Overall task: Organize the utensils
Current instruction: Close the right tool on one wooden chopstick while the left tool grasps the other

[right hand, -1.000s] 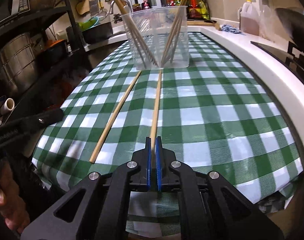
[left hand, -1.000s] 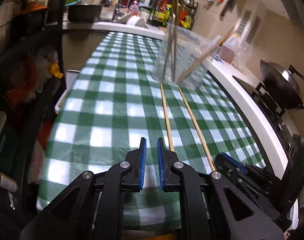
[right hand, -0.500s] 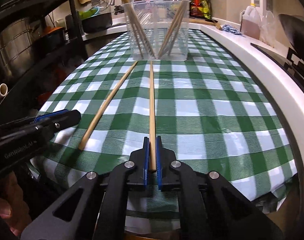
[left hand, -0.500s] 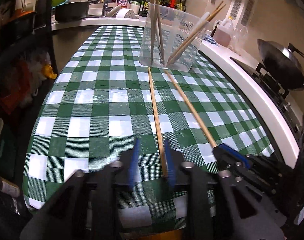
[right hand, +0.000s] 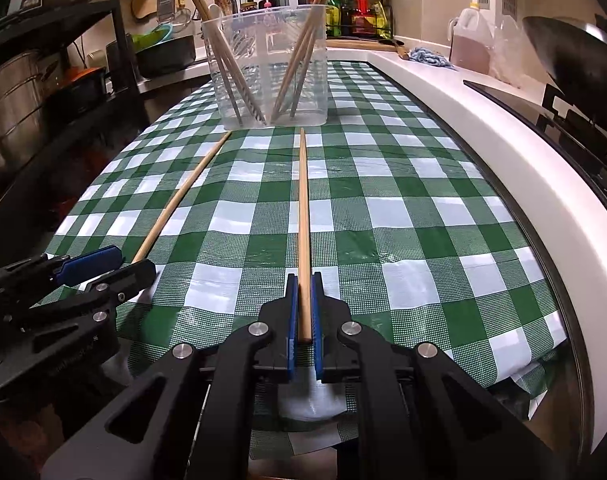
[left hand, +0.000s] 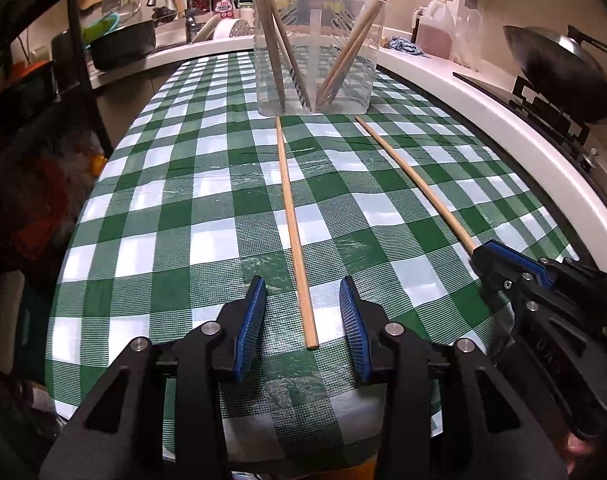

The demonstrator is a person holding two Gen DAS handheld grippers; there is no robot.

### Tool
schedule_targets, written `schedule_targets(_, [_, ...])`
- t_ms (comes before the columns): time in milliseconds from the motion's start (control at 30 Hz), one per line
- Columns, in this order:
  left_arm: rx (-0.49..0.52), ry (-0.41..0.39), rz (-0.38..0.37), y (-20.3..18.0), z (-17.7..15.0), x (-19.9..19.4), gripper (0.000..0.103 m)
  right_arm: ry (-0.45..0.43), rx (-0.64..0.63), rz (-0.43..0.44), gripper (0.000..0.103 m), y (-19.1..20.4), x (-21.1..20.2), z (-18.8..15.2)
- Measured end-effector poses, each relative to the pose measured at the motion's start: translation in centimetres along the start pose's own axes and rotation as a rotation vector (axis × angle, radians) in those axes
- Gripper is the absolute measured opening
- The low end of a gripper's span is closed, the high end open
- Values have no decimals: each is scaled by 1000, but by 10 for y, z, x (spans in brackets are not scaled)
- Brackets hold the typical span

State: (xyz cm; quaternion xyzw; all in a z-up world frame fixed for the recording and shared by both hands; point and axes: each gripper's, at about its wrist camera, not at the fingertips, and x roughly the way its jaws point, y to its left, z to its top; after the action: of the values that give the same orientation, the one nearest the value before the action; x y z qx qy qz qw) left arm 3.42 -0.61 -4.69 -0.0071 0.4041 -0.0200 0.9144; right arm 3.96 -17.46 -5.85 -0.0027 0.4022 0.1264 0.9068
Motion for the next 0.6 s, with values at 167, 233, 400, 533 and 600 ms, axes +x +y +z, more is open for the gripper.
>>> schedule_targets(167, [-24, -5, 29, 9, 0, -2, 7, 8, 0, 2, 6, -1, 1, -1])
schedule_targets(233, [-41, -12, 40, 14, 0, -5, 7, 8, 6, 1, 7, -1, 2, -1])
schedule_targets(400, [-74, 2, 46, 22, -3, -3, 7, 8, 8, -2, 7, -3, 2, -2])
schedule_targets(533, [-60, -1, 45, 19, -3, -3, 7, 6, 9, -2, 7, -3, 2, -2])
schedule_targets(600, [-60, -2, 44, 18, -3, -2, 7, 6, 10, 0, 7, -4, 2, -2])
